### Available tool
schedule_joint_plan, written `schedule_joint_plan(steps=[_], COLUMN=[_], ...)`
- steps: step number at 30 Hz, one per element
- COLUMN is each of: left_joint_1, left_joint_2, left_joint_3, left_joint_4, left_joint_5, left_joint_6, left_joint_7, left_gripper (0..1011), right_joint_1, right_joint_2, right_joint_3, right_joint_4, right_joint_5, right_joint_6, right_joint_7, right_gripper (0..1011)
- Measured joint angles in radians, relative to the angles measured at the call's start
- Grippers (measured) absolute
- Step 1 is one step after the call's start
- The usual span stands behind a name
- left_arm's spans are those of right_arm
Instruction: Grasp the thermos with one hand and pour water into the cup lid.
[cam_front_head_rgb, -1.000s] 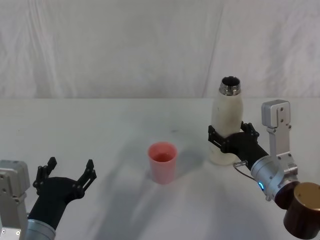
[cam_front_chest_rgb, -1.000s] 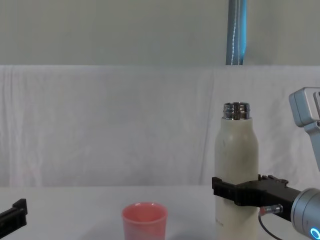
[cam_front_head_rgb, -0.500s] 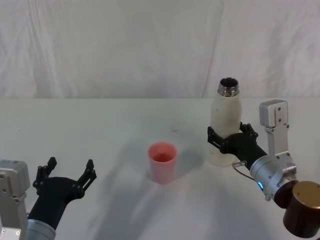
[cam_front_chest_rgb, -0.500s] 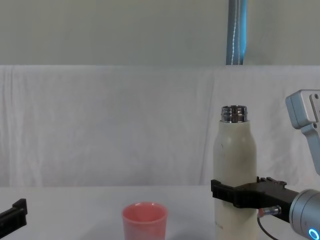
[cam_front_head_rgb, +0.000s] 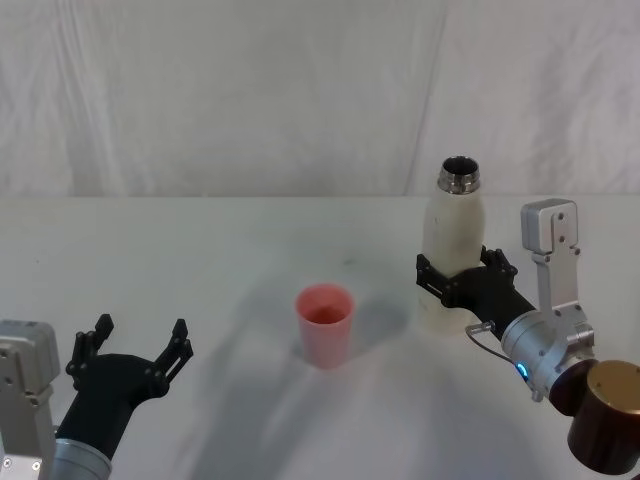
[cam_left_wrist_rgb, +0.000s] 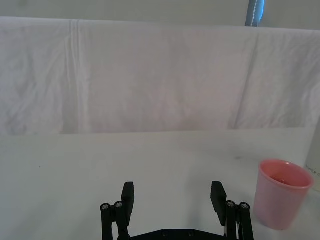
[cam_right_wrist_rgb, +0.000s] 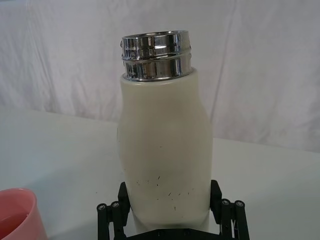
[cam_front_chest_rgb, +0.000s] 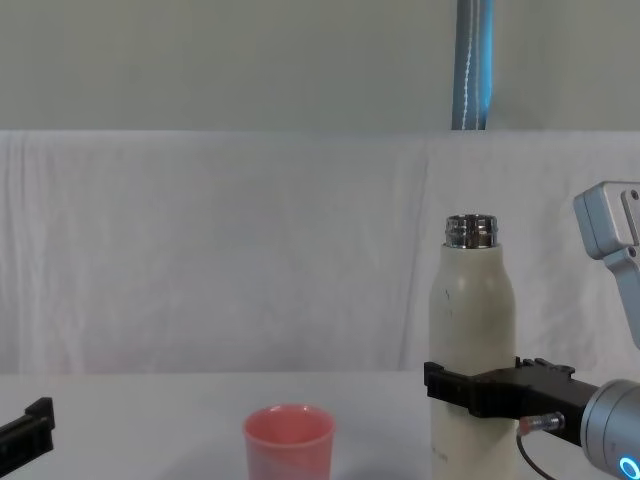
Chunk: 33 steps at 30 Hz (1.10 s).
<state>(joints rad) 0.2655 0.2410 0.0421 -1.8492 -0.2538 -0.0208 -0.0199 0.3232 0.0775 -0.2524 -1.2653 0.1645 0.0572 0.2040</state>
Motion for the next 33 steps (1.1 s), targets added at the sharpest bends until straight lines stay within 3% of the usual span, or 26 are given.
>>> schedule_joint_plan(steps=[33], left_joint_1=[0.000], left_joint_2=[0.000], left_joint_3=[0.000], left_joint_4=[0.000], left_joint_5=[0.000], left_joint_6=[0.000], left_joint_7=[0.000], left_gripper=[1001], right_joint_1=[-0.001], right_joint_2=[0.000], right_joint_3=[0.000], right_joint_4=[-0.001], right_joint_5=[-0.003], right_joint_6=[-0.003], right_joint_7=[-0.001], right_gripper=[1000])
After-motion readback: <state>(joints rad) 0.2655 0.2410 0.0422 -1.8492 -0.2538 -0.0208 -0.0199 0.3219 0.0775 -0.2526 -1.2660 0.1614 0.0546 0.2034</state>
